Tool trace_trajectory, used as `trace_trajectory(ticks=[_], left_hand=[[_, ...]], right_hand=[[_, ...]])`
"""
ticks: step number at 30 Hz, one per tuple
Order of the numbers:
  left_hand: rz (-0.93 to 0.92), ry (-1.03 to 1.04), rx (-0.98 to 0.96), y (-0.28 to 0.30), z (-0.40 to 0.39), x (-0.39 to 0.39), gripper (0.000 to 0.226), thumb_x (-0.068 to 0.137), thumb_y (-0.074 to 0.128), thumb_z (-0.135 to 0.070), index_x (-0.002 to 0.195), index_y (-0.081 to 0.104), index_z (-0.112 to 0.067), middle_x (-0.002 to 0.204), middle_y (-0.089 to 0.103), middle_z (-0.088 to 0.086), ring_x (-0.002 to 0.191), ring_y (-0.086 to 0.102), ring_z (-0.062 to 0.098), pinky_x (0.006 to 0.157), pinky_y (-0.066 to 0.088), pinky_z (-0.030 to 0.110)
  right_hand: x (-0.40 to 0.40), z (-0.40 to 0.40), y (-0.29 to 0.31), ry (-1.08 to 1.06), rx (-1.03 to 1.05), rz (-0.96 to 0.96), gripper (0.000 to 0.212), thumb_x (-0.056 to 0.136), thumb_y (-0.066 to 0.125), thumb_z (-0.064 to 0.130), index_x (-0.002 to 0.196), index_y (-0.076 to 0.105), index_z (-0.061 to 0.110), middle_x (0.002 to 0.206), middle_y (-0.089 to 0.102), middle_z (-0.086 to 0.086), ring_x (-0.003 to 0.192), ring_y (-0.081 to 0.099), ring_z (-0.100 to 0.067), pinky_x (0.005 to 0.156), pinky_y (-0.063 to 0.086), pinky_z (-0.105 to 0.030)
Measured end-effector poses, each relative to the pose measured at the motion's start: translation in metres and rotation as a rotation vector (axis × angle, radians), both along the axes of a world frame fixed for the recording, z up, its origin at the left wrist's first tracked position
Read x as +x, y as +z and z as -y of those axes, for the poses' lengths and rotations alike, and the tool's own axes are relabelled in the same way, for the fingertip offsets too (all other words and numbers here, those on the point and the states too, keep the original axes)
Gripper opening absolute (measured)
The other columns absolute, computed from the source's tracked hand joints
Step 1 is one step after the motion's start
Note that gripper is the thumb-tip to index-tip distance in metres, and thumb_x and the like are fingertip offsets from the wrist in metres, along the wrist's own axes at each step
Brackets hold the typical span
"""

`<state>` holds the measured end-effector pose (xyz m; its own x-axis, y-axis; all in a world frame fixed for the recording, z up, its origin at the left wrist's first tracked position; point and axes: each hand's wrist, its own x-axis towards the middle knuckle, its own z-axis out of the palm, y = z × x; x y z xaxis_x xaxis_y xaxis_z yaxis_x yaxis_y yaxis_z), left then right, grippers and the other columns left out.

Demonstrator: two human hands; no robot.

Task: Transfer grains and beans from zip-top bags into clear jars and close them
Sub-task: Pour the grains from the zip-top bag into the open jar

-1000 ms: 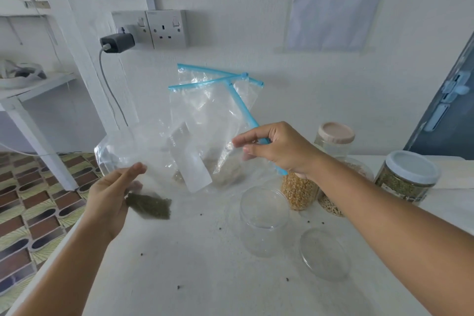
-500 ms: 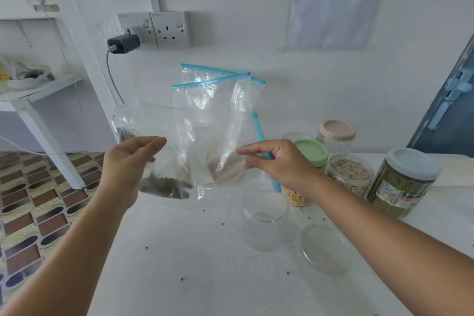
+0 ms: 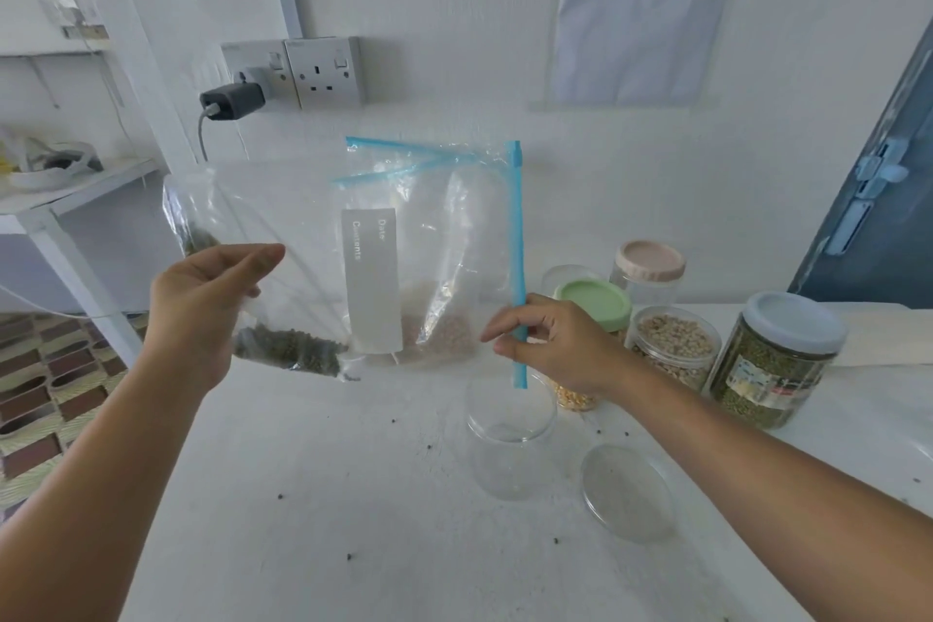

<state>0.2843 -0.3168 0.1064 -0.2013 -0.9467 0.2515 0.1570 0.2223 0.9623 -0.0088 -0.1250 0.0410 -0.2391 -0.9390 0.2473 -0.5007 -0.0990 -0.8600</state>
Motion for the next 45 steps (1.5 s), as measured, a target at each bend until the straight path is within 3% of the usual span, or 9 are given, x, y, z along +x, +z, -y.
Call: trace_trajectory(ticks=[10, 15, 21, 24, 29, 35, 39, 43, 45], left_hand=[[0.102, -0.043, -0.052, -0.001, -0.009, -0.002, 0.015, 0.079, 0.086, -0.025, 0.089, 0.079, -0.017, 0.067, 0.068, -0.018, 0.073, 0.048, 0.011, 0.078, 0.043, 0.025], [0.126, -0.04, -0.078, 0.005, -0.015, -0.009, 0.008, 0.072, 0.089, -0.03, 0.077, 0.083, -0.027, 0.077, 0.075, -0.012, 0.064, 0.059, -0.006, 0.08, 0.045, 0.022], [0.136, -0.002, -0.145, 0.021, -0.018, -0.021, 0.013, 0.081, 0.087, -0.023, 0.091, 0.079, -0.018, 0.072, 0.073, -0.016, 0.063, 0.06, -0.01, 0.08, 0.045, 0.019], [0.161, -0.01, -0.198, 0.031, -0.017, -0.023, 0.012, 0.079, 0.088, -0.029, 0.086, 0.081, -0.024, 0.085, 0.069, 0.008, 0.062, 0.057, -0.005, 0.081, 0.046, 0.02], [0.21, -0.033, -0.272, 0.041, -0.016, -0.024, 0.009, 0.072, 0.09, -0.041, 0.077, 0.083, -0.037, 0.091, 0.061, 0.013, 0.08, 0.051, 0.021, 0.078, 0.054, 0.01], [0.256, -0.03, -0.3, 0.047, -0.02, -0.031, 0.014, 0.075, 0.092, -0.039, 0.082, 0.083, -0.031, 0.095, 0.07, 0.033, 0.081, 0.057, 0.022, 0.079, 0.05, 0.02], [0.308, -0.07, -0.345, 0.051, -0.029, -0.034, 0.015, 0.074, 0.089, -0.039, 0.081, 0.083, -0.028, 0.087, 0.079, -0.004, 0.084, 0.068, 0.004, 0.091, 0.05, 0.019], [0.356, -0.072, -0.44, 0.061, -0.035, -0.038, 0.012, 0.078, 0.09, -0.038, 0.082, 0.082, -0.03, 0.092, 0.074, 0.018, 0.081, 0.065, 0.018, 0.079, 0.051, 0.013], [0.365, -0.068, -0.477, 0.065, -0.035, -0.04, 0.01, 0.078, 0.09, -0.04, 0.082, 0.082, -0.035, 0.09, 0.076, 0.012, 0.084, 0.069, 0.028, 0.082, 0.051, 0.021]], right_hand=[[0.003, 0.007, 0.023, -0.022, -0.103, 0.222, 0.023, 0.094, 0.075, 0.019, 0.112, 0.08, 0.032, 0.112, 0.078, 0.005, 0.094, 0.077, -0.02, 0.098, 0.059, -0.036], [0.006, 0.011, 0.017, -0.036, -0.079, 0.004, 0.019, 0.096, 0.074, 0.014, 0.111, 0.082, 0.023, 0.105, 0.078, 0.017, 0.103, 0.071, -0.002, 0.093, 0.053, -0.016], [0.007, 0.013, 0.016, -0.079, -0.15, 0.086, 0.02, 0.094, 0.074, 0.007, 0.104, 0.082, 0.022, 0.103, 0.079, 0.01, 0.091, 0.077, -0.014, 0.093, 0.059, -0.026], [0.006, 0.011, 0.013, -0.065, -0.16, 0.051, 0.021, 0.093, 0.075, 0.008, 0.101, 0.081, 0.026, 0.101, 0.079, 0.015, 0.102, 0.073, -0.006, 0.096, 0.054, -0.019], [0.004, 0.01, 0.002, -0.076, -0.246, 0.081, 0.02, 0.092, 0.077, 0.009, 0.103, 0.081, 0.024, 0.107, 0.079, 0.012, 0.11, 0.072, -0.007, 0.101, 0.055, -0.026], [-0.01, 0.005, -0.002, -0.003, -0.063, -0.055, 0.033, 0.088, 0.083, 0.017, 0.115, 0.078, 0.034, 0.129, 0.069, 0.021, 0.127, 0.058, 0.005, 0.109, 0.042, -0.013], [-0.013, 0.003, -0.008, -0.045, -0.013, -0.162, 0.029, 0.091, 0.08, 0.016, 0.114, 0.079, 0.034, 0.121, 0.071, 0.024, 0.119, 0.059, 0.008, 0.102, 0.039, -0.005], [-0.013, 0.003, -0.012, -0.064, -0.023, -0.163, 0.026, 0.092, 0.079, 0.018, 0.108, 0.079, 0.039, 0.12, 0.071, 0.028, 0.121, 0.059, 0.006, 0.108, 0.042, -0.014], [-0.013, 0.003, -0.015, -0.068, -0.046, -0.159, 0.025, 0.092, 0.079, 0.016, 0.107, 0.079, 0.036, 0.118, 0.07, 0.03, 0.121, 0.061, 0.002, 0.108, 0.046, -0.02]])
